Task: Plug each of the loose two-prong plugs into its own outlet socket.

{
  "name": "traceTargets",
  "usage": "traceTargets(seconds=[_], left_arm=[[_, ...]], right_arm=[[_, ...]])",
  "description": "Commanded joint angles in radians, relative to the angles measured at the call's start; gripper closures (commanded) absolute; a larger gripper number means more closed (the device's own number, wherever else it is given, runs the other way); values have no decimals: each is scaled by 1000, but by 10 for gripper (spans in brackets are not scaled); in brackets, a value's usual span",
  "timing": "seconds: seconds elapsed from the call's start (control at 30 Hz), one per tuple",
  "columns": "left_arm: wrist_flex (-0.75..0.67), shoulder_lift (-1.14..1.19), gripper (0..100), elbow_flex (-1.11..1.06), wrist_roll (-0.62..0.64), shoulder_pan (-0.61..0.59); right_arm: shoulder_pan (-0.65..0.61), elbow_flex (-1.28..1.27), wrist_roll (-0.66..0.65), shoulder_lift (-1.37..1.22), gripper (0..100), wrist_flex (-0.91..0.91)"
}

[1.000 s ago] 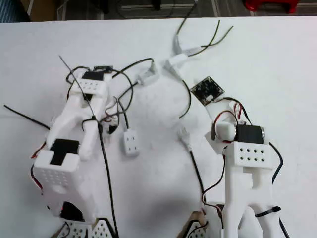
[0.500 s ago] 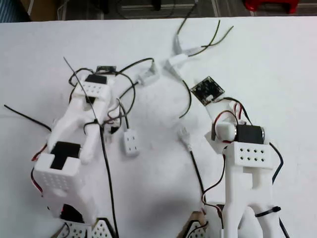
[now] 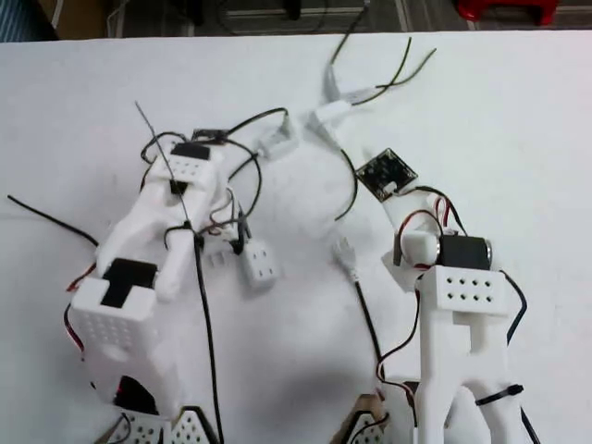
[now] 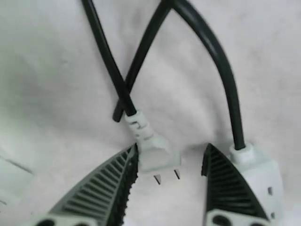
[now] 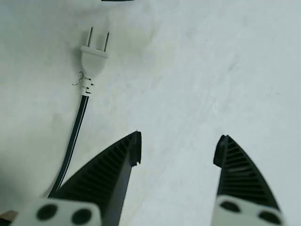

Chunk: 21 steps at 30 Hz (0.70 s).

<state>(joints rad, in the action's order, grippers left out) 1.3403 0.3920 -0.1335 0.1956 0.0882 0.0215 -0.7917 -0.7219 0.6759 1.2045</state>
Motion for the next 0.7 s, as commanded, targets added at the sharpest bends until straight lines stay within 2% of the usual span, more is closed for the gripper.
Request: traceTargets(seconds=[0.0, 0.23, 0.37, 0.47, 0.67], left_arm=[[-9, -10, 766, -3, -6, 12], [49, -19, 766, -2, -15, -140], [52, -21, 766, 5, -94, -242], [63, -21, 766, 34, -104, -302], [195, -21, 766, 176, -107, -406]], right_arm=[[-7, 5, 2, 27, 747, -13], [-8, 5, 2, 27, 747, -24], [-10, 5, 3, 27, 747, -28], [-10, 5, 3, 27, 747, -28], [-18, 5, 3, 27, 747, -28]])
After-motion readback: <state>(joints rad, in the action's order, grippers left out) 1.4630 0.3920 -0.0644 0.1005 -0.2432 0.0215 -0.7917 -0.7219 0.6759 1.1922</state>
